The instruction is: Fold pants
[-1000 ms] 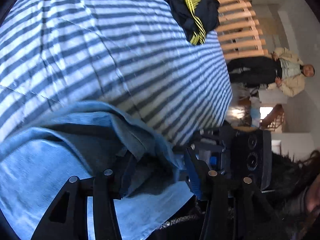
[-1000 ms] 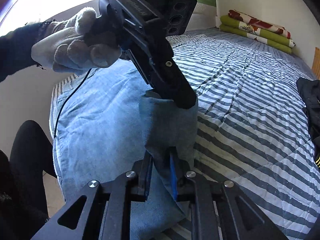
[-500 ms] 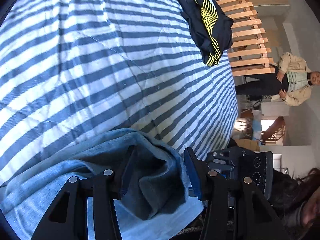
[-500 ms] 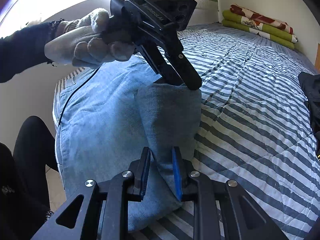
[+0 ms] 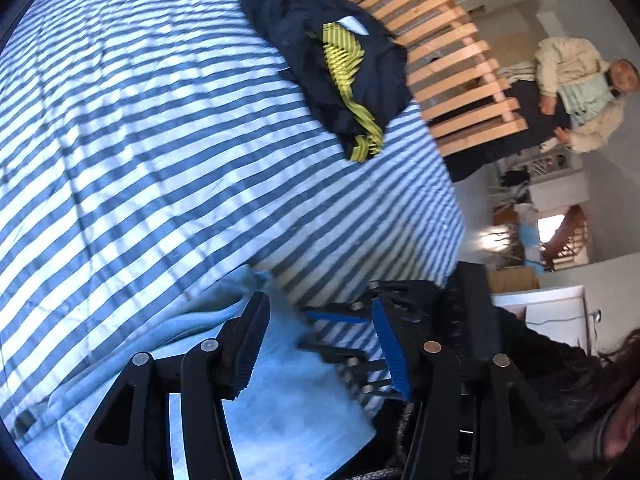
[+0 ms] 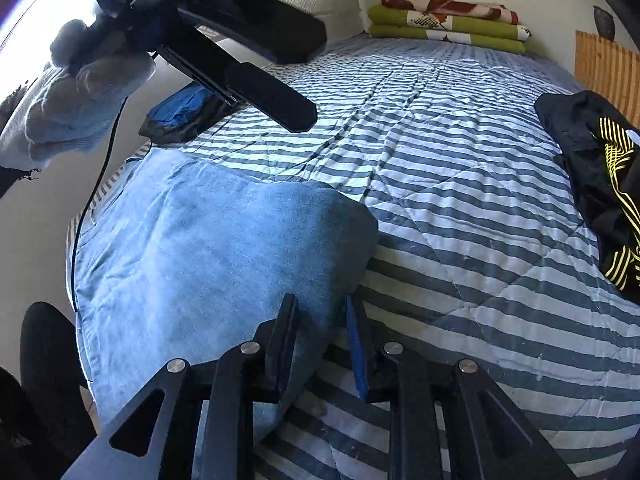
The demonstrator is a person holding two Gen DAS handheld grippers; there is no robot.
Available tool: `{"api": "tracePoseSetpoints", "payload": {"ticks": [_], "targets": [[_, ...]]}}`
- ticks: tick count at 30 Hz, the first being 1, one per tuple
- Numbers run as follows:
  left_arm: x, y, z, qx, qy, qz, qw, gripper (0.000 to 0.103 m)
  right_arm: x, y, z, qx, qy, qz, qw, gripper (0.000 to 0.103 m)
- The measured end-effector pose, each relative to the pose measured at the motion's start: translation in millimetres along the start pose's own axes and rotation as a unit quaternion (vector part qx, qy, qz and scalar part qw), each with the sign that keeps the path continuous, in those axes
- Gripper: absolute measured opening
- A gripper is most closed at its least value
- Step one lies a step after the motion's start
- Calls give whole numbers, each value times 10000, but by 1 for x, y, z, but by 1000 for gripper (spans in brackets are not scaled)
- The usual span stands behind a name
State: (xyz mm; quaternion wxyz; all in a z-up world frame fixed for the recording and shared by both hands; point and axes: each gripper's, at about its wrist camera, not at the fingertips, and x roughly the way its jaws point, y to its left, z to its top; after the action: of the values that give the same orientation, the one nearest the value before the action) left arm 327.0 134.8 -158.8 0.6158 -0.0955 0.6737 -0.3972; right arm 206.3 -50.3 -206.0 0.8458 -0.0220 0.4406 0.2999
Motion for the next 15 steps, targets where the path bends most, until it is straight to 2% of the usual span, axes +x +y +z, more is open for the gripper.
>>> {"api": "tracePoseSetpoints", "payload": {"ticks": [3,6,9,10,11,13,15], "targets": [[3,20,-8,-277,57,200,9994,57,-4,-4,0,94,-37,-119,9999,27],[14,26,-19,-211,113,114,9996,57,-17,-10,2,207,-281,-118,9993,27],[33,33,-12,-316,56,-8,9995,57,-18,-12,7,243,-301,-93,9992,27],[40,31,-7,-314,135,151,9993,55,-15,-12,9,256,-253,-52,9993,27],[37,26,-5,-192,86,241,9995,55,-13,-11,9,234,-206,-7,9995,27],[24,18,-3,11,-87,189,9998,56,-12,-7,8,186,-176,29,9997,27],[15,23,3,-73,-111,315,9994,57,-8,-5,6,284,-85,178,9994,27]]}}
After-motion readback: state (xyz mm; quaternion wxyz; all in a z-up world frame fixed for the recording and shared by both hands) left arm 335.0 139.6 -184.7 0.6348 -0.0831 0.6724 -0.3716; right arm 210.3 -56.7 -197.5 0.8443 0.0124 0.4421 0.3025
